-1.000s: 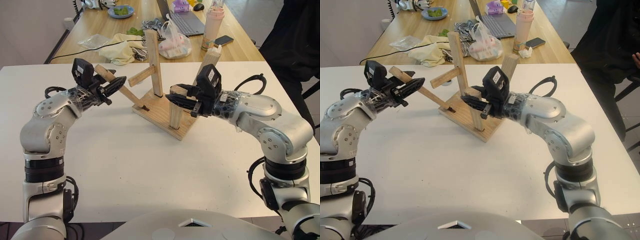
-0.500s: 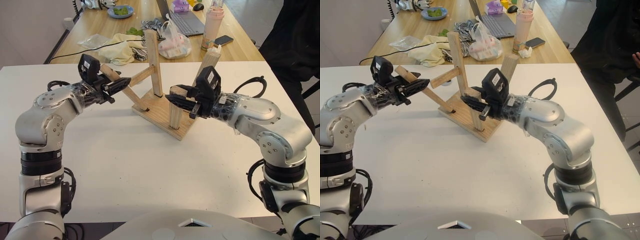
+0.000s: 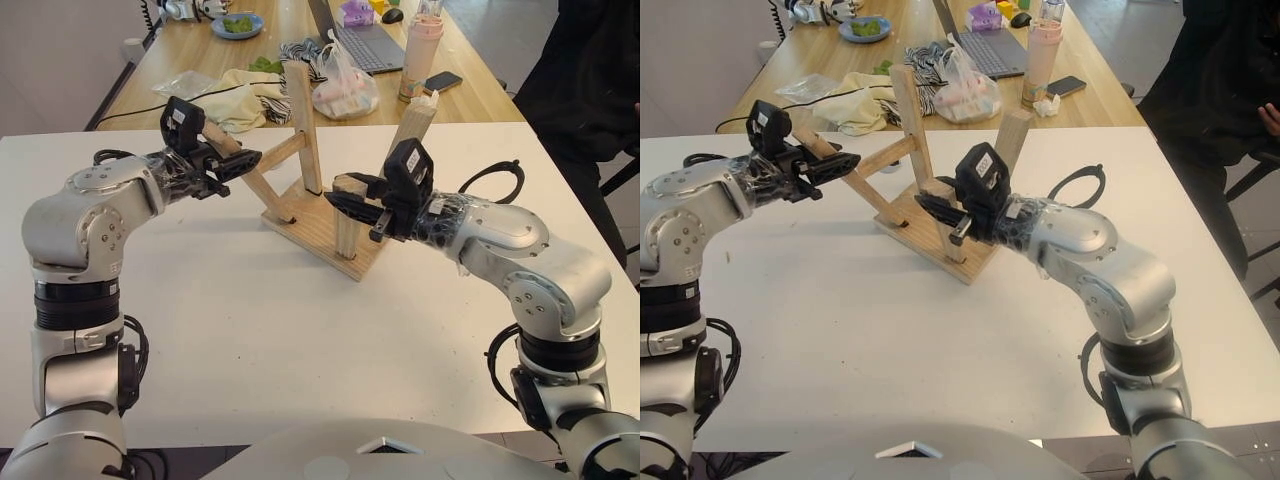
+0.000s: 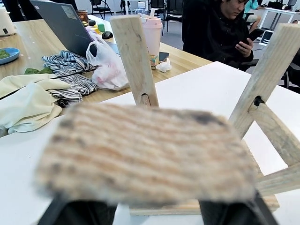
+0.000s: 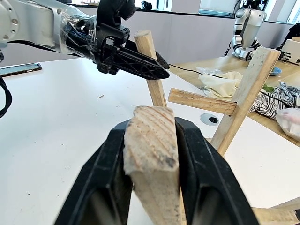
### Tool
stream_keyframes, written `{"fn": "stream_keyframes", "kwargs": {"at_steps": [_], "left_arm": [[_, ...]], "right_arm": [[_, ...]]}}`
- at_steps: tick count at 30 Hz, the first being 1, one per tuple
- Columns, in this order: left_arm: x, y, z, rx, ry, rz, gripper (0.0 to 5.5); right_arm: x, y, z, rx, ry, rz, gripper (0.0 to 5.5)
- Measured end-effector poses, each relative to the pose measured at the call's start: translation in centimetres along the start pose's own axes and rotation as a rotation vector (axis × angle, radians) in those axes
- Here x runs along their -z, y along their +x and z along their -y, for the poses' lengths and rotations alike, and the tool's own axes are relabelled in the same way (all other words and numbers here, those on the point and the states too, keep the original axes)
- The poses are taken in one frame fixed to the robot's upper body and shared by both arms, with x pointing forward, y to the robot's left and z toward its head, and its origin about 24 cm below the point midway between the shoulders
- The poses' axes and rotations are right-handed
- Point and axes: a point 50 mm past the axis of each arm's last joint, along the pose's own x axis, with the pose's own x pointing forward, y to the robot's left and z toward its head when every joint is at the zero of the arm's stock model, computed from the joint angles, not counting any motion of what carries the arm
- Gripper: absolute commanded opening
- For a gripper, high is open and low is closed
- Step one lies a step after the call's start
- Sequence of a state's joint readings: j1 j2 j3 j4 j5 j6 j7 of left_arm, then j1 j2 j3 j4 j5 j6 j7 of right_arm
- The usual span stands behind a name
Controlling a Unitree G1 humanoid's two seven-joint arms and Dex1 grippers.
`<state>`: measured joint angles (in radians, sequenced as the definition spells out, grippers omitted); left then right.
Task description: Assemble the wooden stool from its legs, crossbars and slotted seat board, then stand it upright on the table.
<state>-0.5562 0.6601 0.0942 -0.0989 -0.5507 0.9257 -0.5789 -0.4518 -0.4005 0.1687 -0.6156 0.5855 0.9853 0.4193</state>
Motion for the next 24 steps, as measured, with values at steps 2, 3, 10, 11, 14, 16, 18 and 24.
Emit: {"fn": "stream_keyframes", "kwargs": {"at_steps": [2, 3, 10, 11, 14, 16, 18, 24], "left_arm": [[-0.1, 0.4, -0.2, 0.003, -0.001, 0.000, 2.01], [-0.1, 0.5, -0.3, 0.006, 0.000, 0.000, 2.01], [0.0, 0.6, -0.5, 0.009, -0.007, 0.000, 2.01], [0.0, 0.6, -0.5, 0.009, -0.007, 0.000, 2.01], [-0.1, 0.5, -0.5, 0.010, -0.007, -0.002, 2.01], [-0.1, 0.4, -0.4, 0.006, -0.012, -0.007, 2.01], [-0.1, 0.3, -0.4, -0.002, -0.018, -0.005, 2.01], [0.4, -0.6, -0.6, -0.030, -0.048, 0.007, 2.01]], "right_arm": [[0.0, 0.0, 0.0, 0.005, -0.001, 0.000, 1.12], [0.0, 0.0, 0.0, 0.006, -0.001, -0.001, 1.12], [0.1, 0.1, 0.1, 0.008, 0.002, -0.002, 1.12], [0.0, 0.1, 0.1, 0.008, 0.001, -0.002, 1.12], [-0.1, 0.1, 0.2, 0.004, -0.006, 0.003, 1.12], [-0.2, 0.1, 0.4, -0.004, -0.009, 0.000, 1.12], [-0.2, 0.1, 0.5, -0.010, -0.008, -0.001, 1.12], [-0.2, 0.1, 0.5, -0.021, -0.008, -0.003, 1.11]]}}
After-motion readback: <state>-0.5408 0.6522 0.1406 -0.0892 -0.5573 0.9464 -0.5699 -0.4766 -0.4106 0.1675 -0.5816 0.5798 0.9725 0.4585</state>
